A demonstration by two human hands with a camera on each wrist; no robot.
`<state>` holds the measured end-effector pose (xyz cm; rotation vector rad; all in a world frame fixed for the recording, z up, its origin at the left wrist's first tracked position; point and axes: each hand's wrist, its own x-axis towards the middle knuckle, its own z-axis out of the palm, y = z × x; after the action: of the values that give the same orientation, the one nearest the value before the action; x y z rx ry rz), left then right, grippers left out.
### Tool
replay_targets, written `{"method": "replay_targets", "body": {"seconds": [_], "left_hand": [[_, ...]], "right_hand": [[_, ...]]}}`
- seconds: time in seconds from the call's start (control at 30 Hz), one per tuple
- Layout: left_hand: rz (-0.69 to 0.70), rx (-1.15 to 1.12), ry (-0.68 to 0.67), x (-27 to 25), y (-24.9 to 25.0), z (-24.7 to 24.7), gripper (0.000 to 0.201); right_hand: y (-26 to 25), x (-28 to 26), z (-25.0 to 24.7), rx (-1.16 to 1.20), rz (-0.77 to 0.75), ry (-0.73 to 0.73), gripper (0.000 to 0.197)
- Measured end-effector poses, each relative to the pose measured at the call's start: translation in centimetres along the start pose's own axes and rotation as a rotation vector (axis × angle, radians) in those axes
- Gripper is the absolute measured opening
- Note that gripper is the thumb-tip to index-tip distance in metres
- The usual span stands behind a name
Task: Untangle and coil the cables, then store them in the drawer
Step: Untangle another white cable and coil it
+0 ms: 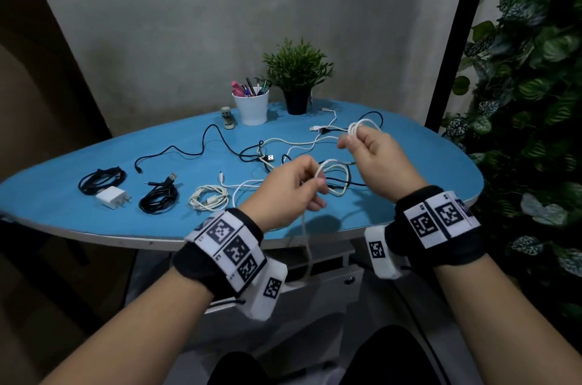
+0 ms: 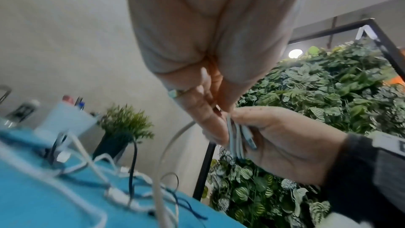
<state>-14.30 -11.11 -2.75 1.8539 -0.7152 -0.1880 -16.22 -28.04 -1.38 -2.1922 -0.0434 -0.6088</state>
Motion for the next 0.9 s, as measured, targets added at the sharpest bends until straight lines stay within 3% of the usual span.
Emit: {"method": "replay_targets", "body": {"seconds": [0.17,0.27,0.4,0.5,0.7,0.9], "left_hand": [[0.139,0.129,0.144,1.1,1.8,-2.2,0.017],[0.166,0.160,0.217,1.3,2.3,-2.9,0.018],[0.152,0.168,0.278,0.7,1.8,-2.9,0.014],[0.089,0.173,0.261,-0.1,0.8,-2.5,0.016],[-0.015,0.250,0.172,-2.2,-0.8,-1.4,0.015],[-0.100,0.382,0.001,-4.8,-2.2,-1.1,0.012]], "right_hand": [[-0.5,-0.9,0.4,0.102,0.069,-0.177,0.029],[-1.1,-1.7,0.6,0.223,0.076,-0.249,0.043],[-2.4,-2.4,1.0,0.423,0.108,-0.371,0.040],[-3.0,-2.5,0.9,0.649,0.112,-0.399,0.041],[-4.1,-2.6,1.2,0.966,0.184,-0.320,0.041],[-5.2,-2.5,2.3,1.275,0.222,-0.207,0.037]]}}
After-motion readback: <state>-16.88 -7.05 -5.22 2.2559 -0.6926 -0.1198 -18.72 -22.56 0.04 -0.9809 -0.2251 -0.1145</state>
